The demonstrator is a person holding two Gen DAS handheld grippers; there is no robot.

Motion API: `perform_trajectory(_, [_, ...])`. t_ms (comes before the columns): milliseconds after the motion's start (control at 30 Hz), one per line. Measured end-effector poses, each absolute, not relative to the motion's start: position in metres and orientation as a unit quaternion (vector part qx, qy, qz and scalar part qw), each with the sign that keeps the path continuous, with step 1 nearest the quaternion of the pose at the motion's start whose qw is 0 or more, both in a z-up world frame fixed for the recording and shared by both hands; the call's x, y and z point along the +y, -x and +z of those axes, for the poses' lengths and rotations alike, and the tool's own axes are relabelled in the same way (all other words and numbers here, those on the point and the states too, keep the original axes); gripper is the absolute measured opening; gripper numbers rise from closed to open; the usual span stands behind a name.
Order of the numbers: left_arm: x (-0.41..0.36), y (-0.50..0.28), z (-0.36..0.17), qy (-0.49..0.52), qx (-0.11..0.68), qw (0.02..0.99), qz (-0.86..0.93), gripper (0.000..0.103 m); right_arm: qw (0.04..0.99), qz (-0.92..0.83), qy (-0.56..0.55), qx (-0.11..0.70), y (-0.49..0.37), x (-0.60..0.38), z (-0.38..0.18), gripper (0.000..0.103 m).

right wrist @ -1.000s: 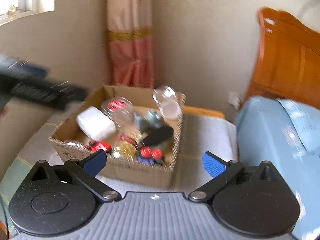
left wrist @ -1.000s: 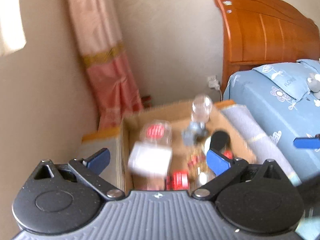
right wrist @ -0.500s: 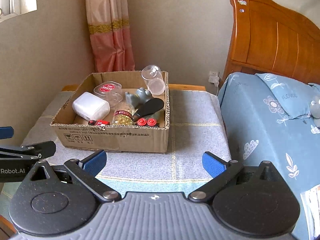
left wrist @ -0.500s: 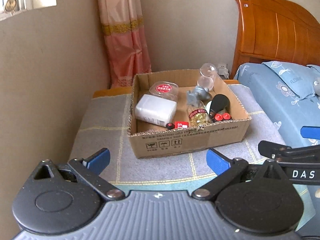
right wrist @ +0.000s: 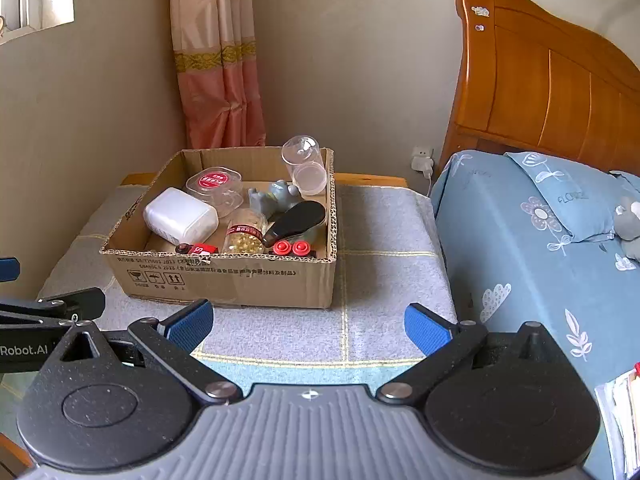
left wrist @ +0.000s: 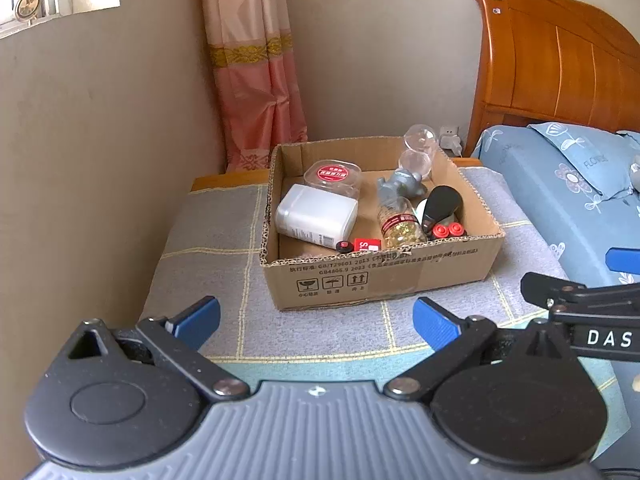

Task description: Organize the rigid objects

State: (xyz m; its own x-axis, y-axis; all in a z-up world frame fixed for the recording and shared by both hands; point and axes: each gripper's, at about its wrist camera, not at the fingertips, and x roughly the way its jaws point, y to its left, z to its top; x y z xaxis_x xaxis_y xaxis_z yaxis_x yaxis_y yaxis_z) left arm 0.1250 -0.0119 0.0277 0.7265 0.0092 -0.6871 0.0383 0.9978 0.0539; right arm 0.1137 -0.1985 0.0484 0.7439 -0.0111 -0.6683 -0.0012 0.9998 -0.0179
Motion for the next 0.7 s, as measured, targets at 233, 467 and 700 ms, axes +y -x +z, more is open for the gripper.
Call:
perform_trajectory(233, [-0.0138, -0.1239, 0.0293, -0.033, 0.371, 0.928, -0.007, 0.102, 0.934, -0.003, 0.008, 0.357, -0.1131, -0.1988, 0.0489, 0.103])
perform_trajectory(467, [-0.0122, -0.1243, 0.0313, -0.029, 0.371, 0.928, -0.005, 0.102, 0.935, -0.005, 0.009, 0.355, -0.1133, -0.1981, 0.0501, 0.103])
perform_trajectory(700, [-0.0109, -0.1244, 0.0327, -0.028, 0.370, 0.929, -0.004, 0.102, 0.936, -0.005, 0.010, 0.352, -0.1128, -0.1977, 0.0525, 0.103])
